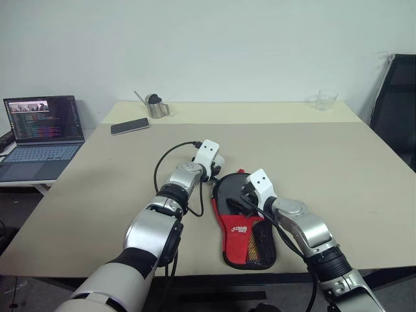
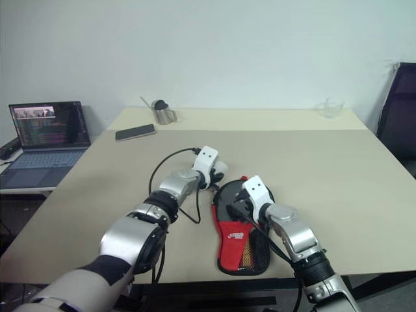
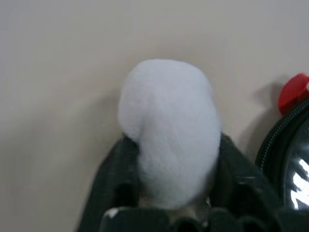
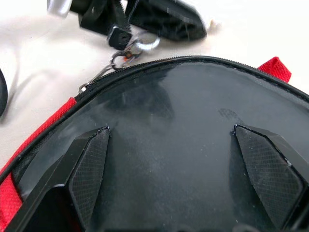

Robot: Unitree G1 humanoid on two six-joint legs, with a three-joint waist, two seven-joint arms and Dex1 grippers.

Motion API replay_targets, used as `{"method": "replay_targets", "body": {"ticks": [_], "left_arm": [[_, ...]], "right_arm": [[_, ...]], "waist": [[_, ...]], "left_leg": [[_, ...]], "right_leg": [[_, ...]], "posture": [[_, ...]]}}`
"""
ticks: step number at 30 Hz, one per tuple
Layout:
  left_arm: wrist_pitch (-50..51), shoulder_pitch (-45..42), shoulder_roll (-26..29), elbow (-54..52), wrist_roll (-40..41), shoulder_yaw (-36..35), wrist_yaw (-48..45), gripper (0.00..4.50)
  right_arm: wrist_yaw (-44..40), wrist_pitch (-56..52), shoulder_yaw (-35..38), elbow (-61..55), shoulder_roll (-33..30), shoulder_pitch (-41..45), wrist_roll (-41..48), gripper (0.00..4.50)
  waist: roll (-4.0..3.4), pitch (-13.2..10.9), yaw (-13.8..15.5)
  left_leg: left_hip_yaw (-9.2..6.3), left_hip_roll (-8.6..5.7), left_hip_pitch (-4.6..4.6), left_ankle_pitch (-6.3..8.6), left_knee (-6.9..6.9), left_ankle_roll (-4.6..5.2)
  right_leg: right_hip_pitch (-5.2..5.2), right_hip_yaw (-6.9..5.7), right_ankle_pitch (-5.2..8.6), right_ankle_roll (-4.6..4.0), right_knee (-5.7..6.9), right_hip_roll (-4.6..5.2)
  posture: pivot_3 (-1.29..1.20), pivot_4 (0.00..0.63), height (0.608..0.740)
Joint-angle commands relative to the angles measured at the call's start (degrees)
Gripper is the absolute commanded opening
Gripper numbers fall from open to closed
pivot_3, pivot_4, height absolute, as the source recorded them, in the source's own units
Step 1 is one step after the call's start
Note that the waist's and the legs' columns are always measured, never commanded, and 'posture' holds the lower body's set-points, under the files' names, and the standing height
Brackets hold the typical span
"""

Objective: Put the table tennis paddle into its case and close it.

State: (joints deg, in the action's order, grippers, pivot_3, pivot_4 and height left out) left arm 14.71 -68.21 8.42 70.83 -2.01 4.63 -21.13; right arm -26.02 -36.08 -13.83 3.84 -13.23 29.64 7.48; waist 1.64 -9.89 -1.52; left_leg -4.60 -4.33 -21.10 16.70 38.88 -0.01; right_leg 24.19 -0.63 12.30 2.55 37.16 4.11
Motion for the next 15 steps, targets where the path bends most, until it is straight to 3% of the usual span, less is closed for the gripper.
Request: {"method": "replay_targets", "body": {"ticks": [1,3,15], "left_arm": [[-3.8,-3.3,0.0,0.8,-3.0,1.1,1.9,0.58],[-6.3,-4.3,-0.3,2.1,-5.9,3.0,3.7,0.32],[-15.4,-7.8,-3.2,7.0,-21.0,13.1,14.6,0.31]], "right_arm": [[-0.5,-3.2,0.1,-0.1,-0.8,-2.0,-0.3,4.50],[-1.2,-4.4,-0.1,-1.8,-1.3,-2.5,0.1,4.50],[-6.4,-10.7,-4.4,-11.7,-5.1,-5.8,1.0,4.50]], "waist": [[0.00,0.0,0.0],[0.00,0.0,0.0],[0.01,0.0,0.0]], "left_leg": [[0.00,0.00,0.00,0.00,0.00,0.00],[-0.01,0.00,0.00,0.00,0.00,0.00],[0.02,-0.01,0.00,0.03,-0.03,0.04]], "right_leg": [[0.00,0.00,0.00,0.00,0.00,0.00],[0.00,-0.01,0.00,0.00,0.00,-0.01],[-0.02,-0.02,0.01,0.04,-0.02,-0.06]], "posture": [[0.00,0.150,0.740],[0.00,0.150,0.740],[0.00,0.150,0.740]]}}
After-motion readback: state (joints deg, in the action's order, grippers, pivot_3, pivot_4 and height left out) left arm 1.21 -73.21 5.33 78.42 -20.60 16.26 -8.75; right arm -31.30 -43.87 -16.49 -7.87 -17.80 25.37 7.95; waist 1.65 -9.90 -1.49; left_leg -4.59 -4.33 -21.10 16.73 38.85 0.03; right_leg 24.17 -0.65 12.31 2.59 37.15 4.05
